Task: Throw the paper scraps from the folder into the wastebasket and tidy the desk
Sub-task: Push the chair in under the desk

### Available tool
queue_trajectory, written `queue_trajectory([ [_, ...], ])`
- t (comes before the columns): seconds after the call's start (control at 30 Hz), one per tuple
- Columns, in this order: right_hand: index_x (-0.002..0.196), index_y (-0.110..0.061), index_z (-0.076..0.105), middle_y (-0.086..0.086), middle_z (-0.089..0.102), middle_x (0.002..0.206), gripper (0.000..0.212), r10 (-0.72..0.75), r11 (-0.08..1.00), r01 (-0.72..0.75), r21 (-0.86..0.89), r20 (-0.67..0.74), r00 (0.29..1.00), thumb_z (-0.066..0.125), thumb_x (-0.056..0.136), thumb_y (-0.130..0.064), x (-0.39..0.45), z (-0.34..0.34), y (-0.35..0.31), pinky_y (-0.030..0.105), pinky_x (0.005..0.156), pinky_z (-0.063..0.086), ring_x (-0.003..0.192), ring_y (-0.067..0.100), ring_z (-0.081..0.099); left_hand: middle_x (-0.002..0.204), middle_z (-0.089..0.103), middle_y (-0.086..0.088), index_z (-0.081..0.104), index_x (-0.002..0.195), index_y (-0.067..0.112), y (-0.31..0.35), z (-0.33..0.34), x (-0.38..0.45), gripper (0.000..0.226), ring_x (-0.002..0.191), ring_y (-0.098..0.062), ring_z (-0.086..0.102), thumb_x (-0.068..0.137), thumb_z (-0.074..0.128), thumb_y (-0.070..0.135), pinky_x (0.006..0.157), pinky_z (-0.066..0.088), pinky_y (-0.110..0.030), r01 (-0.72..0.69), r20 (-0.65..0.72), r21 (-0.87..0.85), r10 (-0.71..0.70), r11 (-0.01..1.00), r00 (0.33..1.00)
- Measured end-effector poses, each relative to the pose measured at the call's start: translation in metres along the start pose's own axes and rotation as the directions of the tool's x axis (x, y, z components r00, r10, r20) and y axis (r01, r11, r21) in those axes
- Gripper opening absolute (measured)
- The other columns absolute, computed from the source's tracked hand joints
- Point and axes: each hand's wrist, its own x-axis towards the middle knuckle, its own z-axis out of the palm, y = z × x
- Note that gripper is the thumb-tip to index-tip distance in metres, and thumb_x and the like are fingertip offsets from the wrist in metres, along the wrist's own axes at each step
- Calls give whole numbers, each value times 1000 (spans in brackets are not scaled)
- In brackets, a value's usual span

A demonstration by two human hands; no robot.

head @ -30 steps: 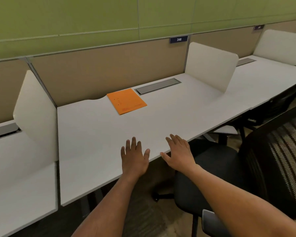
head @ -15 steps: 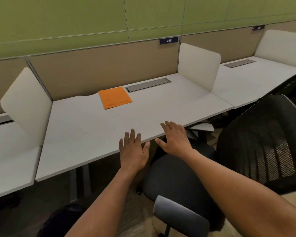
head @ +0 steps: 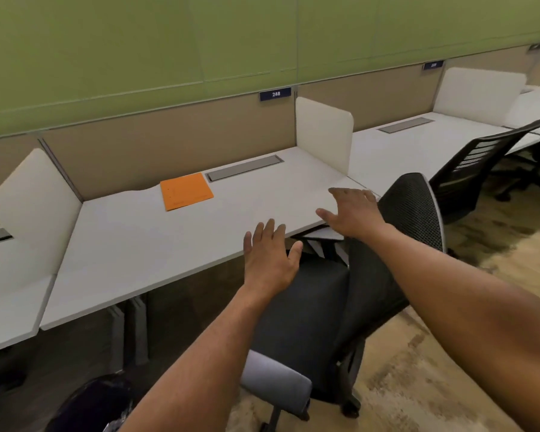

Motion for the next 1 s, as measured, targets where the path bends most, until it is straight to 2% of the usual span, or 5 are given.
queue_trajectory([
  [0.4, 138, -19, 49, 7, 55, 140, 68, 156, 987, -157, -20, -52, 986, 43, 89, -66, -86, -31, 79, 48, 107, 30, 130, 28, 46, 146, 47, -8, 45, 140, 15, 114, 13, -47, 57, 138, -26, 36, 94, 45, 50, 118, 17, -49, -253, -25, -133, 252, 958, 967],
  [0.6, 138, -17, 49, 8, 53, 141, 67, 207, 977, -205, 58, -18, 978, 44, 90, -64, -105, -39, 125, 47, 104, 36, 130, 29, 45, 122, 62, -7, 55, 123, 12, 159, 26, -59, 55, 113, -28, 56, 91, 46, 57, 99, 41, -49, -240, 86, -149, 254, 959, 963],
  [0.7, 139, -17, 48, 9, 51, 143, 66, 203, 966, -205, 159, 30, 979, 46, 91, -62, -95, -36, 147, 46, 107, 37, 133, 29, 43, 114, 64, -6, 54, 118, 14, 184, 33, -54, 59, 103, -28, 61, 86, 46, 64, 84, 51, -45, -150, 170, -199, 185, 968, 968],
  [0.83, 139, -13, 48, 11, 50, 144, 66, 140, 952, -162, 260, 100, 985, 46, 93, -60, -71, -25, 176, 44, 109, 36, 133, 28, 43, 109, 65, -8, 53, 118, 14, 221, 52, -36, 70, 99, -30, 63, 79, 46, 72, 79, 53, -42, -6, 230, -124, 35, 992, 973],
  [1.0, 141, -15, 48, 10, 38, 153, 68, 16, 968, -53, 245, 152, 988, 46, 92, -62, -35, -7, 206, 44, 117, 23, 143, 27, 28, 111, 65, -10, 49, 123, 10, 256, 79, -14, 64, 99, -31, 64, 81, 59, 56, 69, 47, -39, 163, 205, -76, -144, 984, 968],
])
